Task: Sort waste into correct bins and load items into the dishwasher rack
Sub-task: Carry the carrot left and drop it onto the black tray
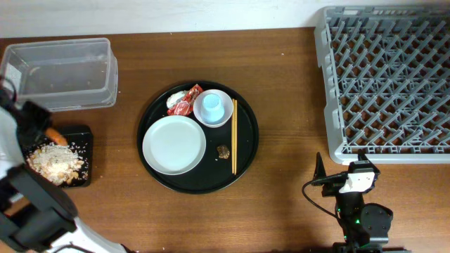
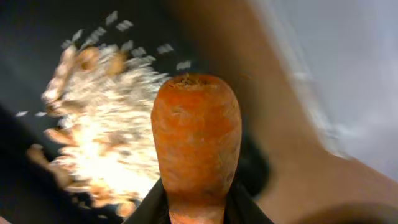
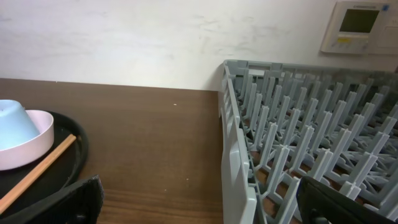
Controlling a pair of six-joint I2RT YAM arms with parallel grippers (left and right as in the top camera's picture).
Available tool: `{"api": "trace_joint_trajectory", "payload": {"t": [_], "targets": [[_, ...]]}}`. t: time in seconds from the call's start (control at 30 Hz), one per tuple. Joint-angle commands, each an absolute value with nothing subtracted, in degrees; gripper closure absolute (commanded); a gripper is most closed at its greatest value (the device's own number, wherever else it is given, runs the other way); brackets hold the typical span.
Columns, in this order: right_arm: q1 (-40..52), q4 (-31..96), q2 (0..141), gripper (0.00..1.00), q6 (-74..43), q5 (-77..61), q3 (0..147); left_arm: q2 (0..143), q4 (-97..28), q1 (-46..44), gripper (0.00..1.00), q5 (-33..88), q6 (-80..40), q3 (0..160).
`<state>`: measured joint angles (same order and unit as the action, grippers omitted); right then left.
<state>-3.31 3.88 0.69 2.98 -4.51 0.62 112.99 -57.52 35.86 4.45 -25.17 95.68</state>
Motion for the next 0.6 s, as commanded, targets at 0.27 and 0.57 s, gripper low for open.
{"api": "trace_joint_trajectory", "payload": {"t": [0.27,0.57], "targets": [[-2.96,4.14,0.25,0.02,2.72,-4.25,0.32,119.26,-58.57,45.36,0.86,4.47,-26.09,96.38],[-2.96,4.14,0.25,0.02,2.72,-4.23,0.32,119.26,-59.07,46.13,0.80,4.54,-26.09,96.38]]}}
